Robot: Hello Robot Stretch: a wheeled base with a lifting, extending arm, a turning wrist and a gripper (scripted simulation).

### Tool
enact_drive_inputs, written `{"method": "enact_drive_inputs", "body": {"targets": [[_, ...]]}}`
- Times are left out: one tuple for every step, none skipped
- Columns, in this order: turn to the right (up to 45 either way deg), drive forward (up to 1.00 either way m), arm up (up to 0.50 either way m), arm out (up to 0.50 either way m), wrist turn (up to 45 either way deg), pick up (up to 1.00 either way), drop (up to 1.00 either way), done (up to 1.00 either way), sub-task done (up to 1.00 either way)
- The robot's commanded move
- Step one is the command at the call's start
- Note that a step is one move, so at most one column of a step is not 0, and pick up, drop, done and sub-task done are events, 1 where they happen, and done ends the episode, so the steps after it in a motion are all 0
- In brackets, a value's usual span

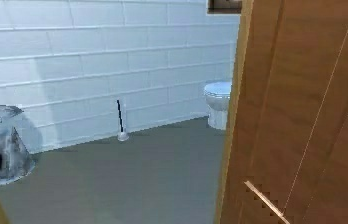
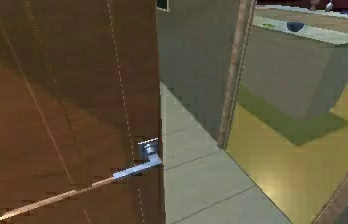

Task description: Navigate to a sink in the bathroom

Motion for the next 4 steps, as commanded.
{"method": "enact_drive_inputs", "body": {"targets": [[-21.0,0.00,0.00,0.00,0.0,0.00,0.00,0.00,0.00],[0.0,0.75,0.00,0.00,0.0,0.00,0.00,0.00,0.00],[-27.0,0.00,0.00,0.00,0.0,0.00,0.00,0.00,0.00],[0.0,0.35,0.00,0.00,0.0,0.00,0.00,0.00,0.00]]}}
